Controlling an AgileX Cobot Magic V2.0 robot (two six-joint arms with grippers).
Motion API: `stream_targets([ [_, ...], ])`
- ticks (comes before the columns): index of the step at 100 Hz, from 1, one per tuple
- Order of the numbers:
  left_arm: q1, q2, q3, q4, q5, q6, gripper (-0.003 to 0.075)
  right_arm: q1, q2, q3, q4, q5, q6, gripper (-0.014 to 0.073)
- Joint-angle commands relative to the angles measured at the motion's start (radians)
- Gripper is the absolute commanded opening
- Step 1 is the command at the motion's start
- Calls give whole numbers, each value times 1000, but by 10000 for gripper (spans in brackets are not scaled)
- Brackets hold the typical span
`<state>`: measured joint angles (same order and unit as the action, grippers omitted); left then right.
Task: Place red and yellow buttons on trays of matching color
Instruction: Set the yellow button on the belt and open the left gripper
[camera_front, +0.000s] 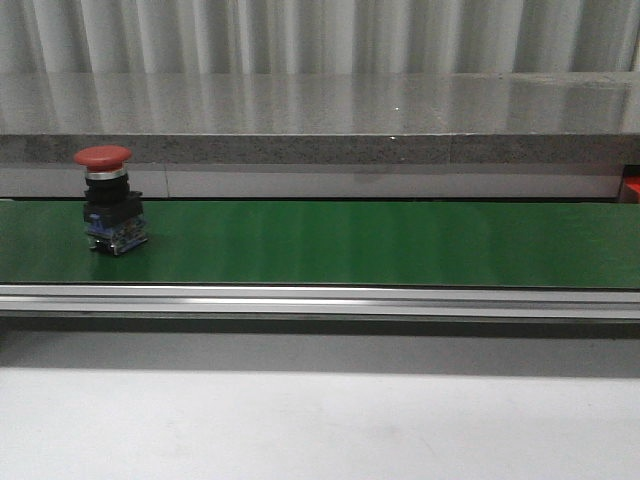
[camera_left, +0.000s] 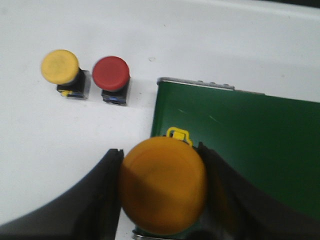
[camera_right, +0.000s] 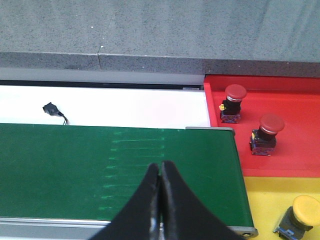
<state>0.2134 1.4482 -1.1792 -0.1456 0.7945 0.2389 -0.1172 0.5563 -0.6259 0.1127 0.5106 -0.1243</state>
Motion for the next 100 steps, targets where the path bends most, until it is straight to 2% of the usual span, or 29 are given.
stream_targets([
  [1, -31, -22, -2, -17, -75, 0, -20, 4, 0, -24, -2, -72, -6, -68],
  [41, -44, 71, 20, -15, -132, 2, -20, 4, 0, -24, -2, -72, -6, -68],
  [80, -80, 111, 20, -15, -134, 72, -11, 4, 0, -24, -2, -72, -6, -68],
  [90, -80, 111, 20, -15, -120, 82, 85, 4, 0, -24, -2, -72, -6, -68],
  [97, -80, 111, 20, -15, -112, 99, 235, 4, 0, -24, -2, -72, -6, -68],
  [100, -80, 111, 20, -17, -112, 99, 334, 4, 0, -24, -2, -72, -6, -68],
])
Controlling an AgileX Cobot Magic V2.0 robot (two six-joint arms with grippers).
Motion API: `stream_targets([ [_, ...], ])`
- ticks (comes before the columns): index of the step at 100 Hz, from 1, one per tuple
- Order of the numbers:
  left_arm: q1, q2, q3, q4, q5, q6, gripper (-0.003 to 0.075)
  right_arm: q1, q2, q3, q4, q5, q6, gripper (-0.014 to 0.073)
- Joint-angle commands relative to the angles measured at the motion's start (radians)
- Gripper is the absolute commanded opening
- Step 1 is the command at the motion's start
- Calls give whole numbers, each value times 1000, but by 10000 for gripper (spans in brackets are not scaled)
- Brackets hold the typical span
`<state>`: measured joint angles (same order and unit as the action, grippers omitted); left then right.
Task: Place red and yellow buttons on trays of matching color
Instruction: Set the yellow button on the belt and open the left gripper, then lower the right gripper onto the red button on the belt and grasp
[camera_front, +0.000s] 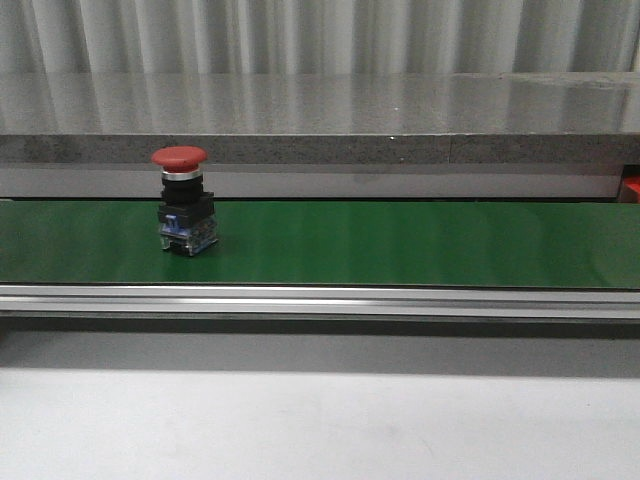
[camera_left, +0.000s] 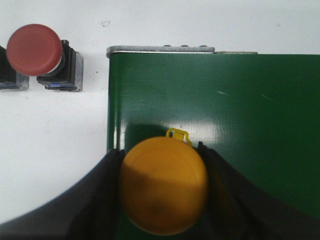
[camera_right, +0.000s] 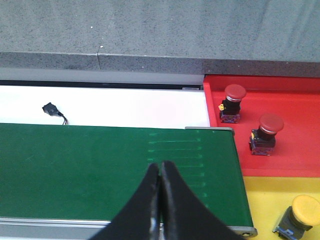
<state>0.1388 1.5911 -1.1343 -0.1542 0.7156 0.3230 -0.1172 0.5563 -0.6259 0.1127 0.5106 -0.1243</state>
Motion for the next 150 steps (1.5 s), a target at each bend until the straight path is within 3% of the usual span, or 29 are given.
stream_targets([
  [1, -5, -32, -25, -9, -33, 15, 356, 4, 0, -24, -2, -72, -6, -68],
  [9, -5, -32, -27, -11, -33, 15, 616, 4, 0, -24, -2, -72, -6, -68],
  [14, -5, -32, -27, -27, -33, 15, 724, 4, 0, -24, -2, -72, -6, -68],
  [24, -7, -47, -29, -53, -41, 21, 655, 4, 0, -24, -2, -72, -6, -68],
  [71, -153, -318, 1, -63, -78, 21, 654, 4, 0, -24, -2, -72, -6, -68],
  [116, -166, -698, 342, -100, -228, -38, 599, 4, 0, -24, -2, -72, -6, -68],
  [137, -166, -864, 509, -100, -287, -67, 445, 4, 0, -24, -2, -73, -6, -68],
  [150, -166, -939, 574, -104, -301, -68, 242, 4, 0, -24, -2, -73, -6, -68],
])
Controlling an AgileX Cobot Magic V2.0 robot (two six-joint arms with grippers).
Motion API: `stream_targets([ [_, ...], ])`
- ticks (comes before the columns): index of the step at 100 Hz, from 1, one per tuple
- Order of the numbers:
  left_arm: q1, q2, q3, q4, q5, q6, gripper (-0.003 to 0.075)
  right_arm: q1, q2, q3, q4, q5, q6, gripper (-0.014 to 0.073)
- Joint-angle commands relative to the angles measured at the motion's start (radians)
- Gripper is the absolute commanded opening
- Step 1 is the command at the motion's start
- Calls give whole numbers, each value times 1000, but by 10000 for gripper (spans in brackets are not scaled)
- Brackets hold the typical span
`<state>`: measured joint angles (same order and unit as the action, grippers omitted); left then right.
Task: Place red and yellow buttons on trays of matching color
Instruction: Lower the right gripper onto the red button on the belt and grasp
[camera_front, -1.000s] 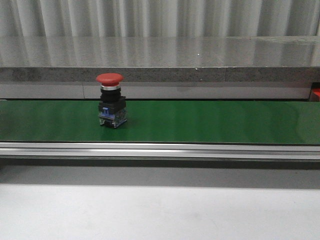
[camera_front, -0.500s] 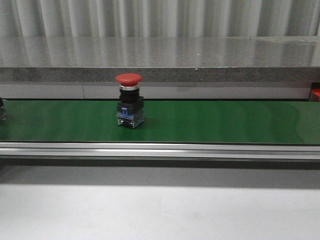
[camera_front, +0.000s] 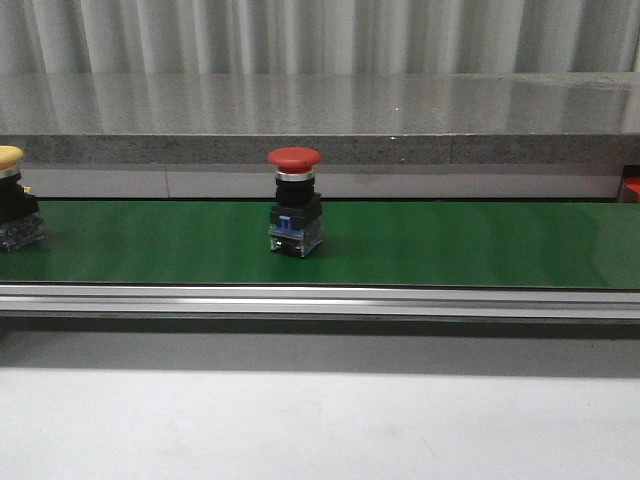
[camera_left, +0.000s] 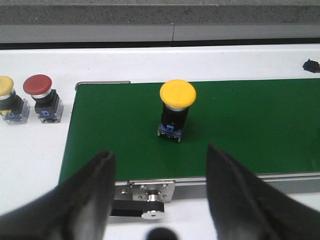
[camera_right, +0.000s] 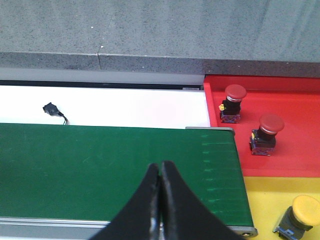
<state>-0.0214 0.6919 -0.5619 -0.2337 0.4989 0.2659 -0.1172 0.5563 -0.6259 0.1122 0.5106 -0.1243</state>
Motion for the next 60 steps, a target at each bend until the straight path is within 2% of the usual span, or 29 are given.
stream_targets([
  [1, -6, -45, 7, -25, -86, -11, 229, 4, 0, -24, -1, -73, -6, -68],
  [13, -6, -70, 31, -25, -100, -11, -22, 4, 0, -24, -1, -67, -6, -68],
  [20, -6, -68, 31, -25, -105, -11, -20, 4, 0, -24, -1, -54, -6, -54],
  [25, -6, -68, 31, -25, -107, -11, -20, 4, 0, -24, -1, -41, -6, -12],
  [32, -6, -66, 31, -25, -107, -11, -20, 4, 0, -24, 1, -26, -6, 115],
  [41, -6, -65, 31, -25, -107, -11, -20, 4, 0, -24, 25, -24, -6, 373],
  [49, -6, -65, 31, -25, -107, -11, -20, 4, 0, -24, 113, -16, -6, 582],
  [54, -6, -65, 31, -25, -107, -11, -20, 4, 2, -24, 166, -2, -7, 651],
  [60, -6, -65, 31, -25, -107, -11, -20, 4, 9, -24, 200, 3, -38, 661],
])
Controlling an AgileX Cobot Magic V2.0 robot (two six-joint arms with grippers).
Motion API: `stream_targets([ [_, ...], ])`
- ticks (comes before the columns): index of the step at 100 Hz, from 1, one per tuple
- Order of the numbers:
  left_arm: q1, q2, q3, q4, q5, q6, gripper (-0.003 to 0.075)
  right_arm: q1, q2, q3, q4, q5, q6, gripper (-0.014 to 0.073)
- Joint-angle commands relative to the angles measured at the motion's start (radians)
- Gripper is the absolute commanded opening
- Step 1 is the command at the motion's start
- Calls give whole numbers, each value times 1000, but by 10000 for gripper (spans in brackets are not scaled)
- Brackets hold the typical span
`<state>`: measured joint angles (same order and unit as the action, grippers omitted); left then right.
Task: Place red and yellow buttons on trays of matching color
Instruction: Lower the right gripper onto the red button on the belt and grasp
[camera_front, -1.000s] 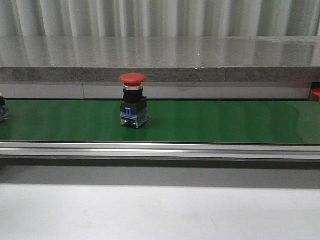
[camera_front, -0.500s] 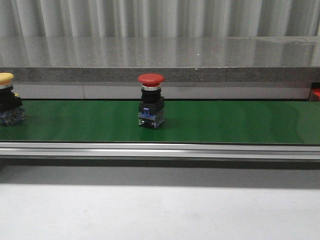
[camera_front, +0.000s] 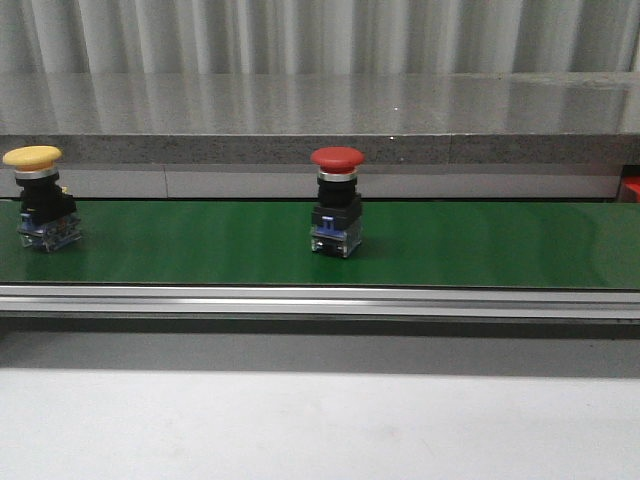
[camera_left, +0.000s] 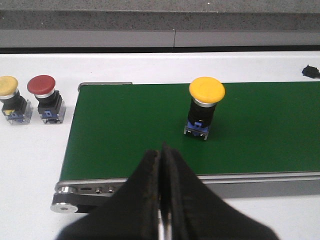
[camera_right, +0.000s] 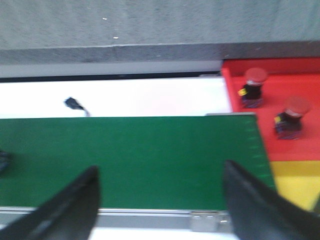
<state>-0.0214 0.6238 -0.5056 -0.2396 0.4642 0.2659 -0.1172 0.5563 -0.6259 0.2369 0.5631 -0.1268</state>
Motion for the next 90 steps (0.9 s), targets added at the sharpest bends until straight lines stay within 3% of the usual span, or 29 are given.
stream_targets([
  [1, -6, 3, -25, -19, -72, -11, -20, 5, 13, -24, 77, -47, -43, 659],
  [14, -6, 3, -25, -19, -72, -11, -20, 13, 67, -33, 159, -31, -177, 643],
  [32, -6, 3, -25, -19, -72, -11, -20, 106, 212, -79, 274, -12, -342, 643],
  [66, -6, 3, -25, -19, -72, -11, -20, 318, 588, -207, 275, -87, -408, 643],
  [90, -6, 3, -25, -19, -72, -11, -20, 403, 815, -312, 275, -134, -450, 643],
])
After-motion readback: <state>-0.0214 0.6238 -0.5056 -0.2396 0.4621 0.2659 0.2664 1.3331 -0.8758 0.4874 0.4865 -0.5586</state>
